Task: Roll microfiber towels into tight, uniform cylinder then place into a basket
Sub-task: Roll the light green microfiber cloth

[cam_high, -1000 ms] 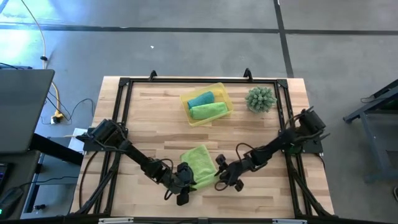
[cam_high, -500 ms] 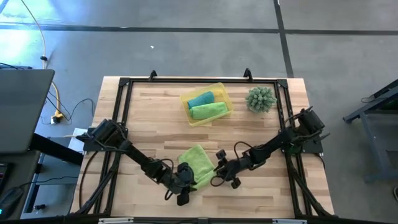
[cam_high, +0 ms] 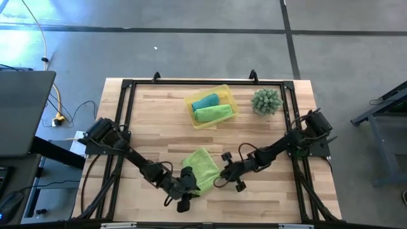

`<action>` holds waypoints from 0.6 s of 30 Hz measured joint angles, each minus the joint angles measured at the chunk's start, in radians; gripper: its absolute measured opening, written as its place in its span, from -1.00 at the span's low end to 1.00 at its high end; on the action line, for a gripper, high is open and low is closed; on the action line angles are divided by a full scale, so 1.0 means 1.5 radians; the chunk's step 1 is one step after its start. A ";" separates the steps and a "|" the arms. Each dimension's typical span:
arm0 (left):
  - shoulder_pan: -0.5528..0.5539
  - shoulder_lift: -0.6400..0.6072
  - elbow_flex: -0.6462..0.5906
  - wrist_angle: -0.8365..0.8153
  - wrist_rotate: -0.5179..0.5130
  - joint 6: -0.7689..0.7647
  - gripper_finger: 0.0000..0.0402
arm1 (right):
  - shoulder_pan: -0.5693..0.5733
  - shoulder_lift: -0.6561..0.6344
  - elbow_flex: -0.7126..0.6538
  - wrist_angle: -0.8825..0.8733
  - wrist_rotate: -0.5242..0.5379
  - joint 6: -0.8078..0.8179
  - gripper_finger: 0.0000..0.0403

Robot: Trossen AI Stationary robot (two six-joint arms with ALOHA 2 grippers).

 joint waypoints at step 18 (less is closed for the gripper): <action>-0.013 -0.013 0.002 0.021 -0.121 0.034 -0.34 | -0.162 -0.002 -0.002 0.024 -0.406 0.543 -1.00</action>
